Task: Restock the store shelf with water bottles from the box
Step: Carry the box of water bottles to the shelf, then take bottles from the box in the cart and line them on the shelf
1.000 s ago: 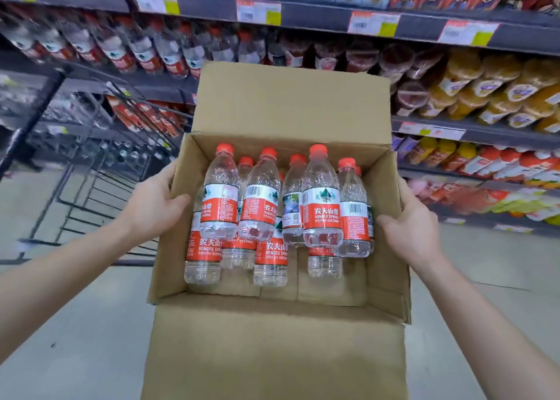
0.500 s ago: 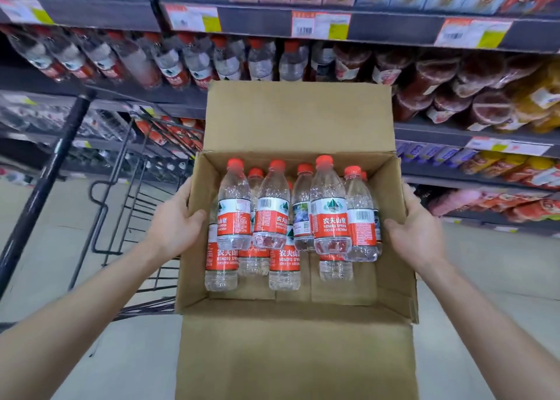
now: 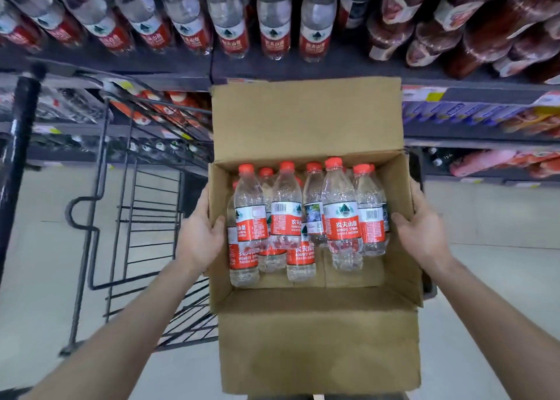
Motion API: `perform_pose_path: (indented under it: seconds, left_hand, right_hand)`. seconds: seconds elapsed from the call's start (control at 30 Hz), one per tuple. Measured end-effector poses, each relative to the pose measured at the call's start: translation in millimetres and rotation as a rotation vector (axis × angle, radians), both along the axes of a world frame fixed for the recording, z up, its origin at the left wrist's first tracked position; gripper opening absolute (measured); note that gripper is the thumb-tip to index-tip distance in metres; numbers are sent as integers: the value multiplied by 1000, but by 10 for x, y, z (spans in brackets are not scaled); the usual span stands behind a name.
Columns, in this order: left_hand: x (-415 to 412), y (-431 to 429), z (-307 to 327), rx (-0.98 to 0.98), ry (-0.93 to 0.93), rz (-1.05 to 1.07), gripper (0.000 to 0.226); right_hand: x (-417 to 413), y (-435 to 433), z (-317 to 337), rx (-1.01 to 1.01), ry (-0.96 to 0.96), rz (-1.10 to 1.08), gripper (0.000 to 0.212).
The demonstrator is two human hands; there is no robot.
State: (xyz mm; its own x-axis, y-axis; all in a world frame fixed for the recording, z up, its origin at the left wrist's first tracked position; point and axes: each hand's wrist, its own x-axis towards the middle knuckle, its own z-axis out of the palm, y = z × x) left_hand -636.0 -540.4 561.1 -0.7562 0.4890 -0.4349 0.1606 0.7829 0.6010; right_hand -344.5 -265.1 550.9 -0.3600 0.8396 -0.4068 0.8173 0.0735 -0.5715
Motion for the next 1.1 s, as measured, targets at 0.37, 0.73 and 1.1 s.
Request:
perform_pose_path:
  seconds: [0.37, 0.73, 1.1]
  left_hand:
    - [58, 66, -1101, -99, -82, 23, 70]
    - [-65, 147, -2303, -165, -37, 8, 71]
    - [-118, 257, -2416, -287, -57, -22, 62]
  right_hand:
    - [-13, -79, -935, -32, -134, -34, 74]
    - [-137, -43, -2151, 13, -169, -12, 76]
    - [-219, 23, -2173, -21, -225, -26, 69]
